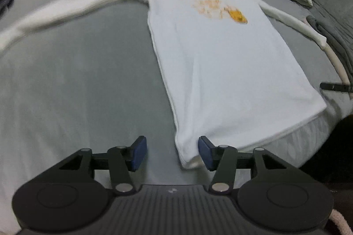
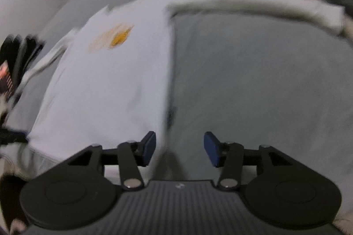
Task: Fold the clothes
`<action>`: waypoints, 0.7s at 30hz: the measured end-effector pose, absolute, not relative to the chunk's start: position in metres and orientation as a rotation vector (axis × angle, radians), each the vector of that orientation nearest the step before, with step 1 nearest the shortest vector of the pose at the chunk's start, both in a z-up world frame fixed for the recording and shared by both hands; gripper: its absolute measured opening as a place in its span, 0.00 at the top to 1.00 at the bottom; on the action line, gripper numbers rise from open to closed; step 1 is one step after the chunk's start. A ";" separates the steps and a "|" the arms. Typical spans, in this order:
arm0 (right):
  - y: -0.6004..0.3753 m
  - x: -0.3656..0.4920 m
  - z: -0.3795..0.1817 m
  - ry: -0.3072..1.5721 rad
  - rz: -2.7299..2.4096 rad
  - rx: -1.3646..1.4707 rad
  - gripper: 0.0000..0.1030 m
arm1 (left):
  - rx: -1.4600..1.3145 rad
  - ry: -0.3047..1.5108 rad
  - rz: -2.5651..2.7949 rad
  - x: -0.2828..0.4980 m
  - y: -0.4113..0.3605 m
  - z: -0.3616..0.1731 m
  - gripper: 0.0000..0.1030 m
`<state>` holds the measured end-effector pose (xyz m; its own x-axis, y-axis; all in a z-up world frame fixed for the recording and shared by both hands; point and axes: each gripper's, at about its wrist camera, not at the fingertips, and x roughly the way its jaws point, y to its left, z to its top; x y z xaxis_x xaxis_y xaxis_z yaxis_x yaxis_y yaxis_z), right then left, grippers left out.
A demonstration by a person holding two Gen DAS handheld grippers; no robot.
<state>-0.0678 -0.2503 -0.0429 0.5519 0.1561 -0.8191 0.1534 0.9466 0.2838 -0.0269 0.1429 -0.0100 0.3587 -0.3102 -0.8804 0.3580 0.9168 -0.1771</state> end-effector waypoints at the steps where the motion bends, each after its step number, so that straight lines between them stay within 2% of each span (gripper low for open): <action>1: -0.262 -0.063 -0.042 0.976 -0.042 0.374 0.49 | 0.061 1.112 -0.439 -0.022 0.134 -0.007 0.49; 8: -0.327 -0.029 -0.043 0.902 -0.264 0.452 0.47 | 0.150 1.079 -0.540 0.014 0.068 -0.003 0.48; 21: -0.427 0.021 -0.055 0.706 -0.461 0.477 0.47 | 0.298 0.957 -0.775 0.123 -0.158 -0.024 0.48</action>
<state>0.0214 -0.4269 -0.0549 0.6713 -0.2368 -0.7024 0.5478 0.7968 0.2549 0.1230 -0.1579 -0.0240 0.3376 -0.4594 -0.8216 0.7082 0.6989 -0.0998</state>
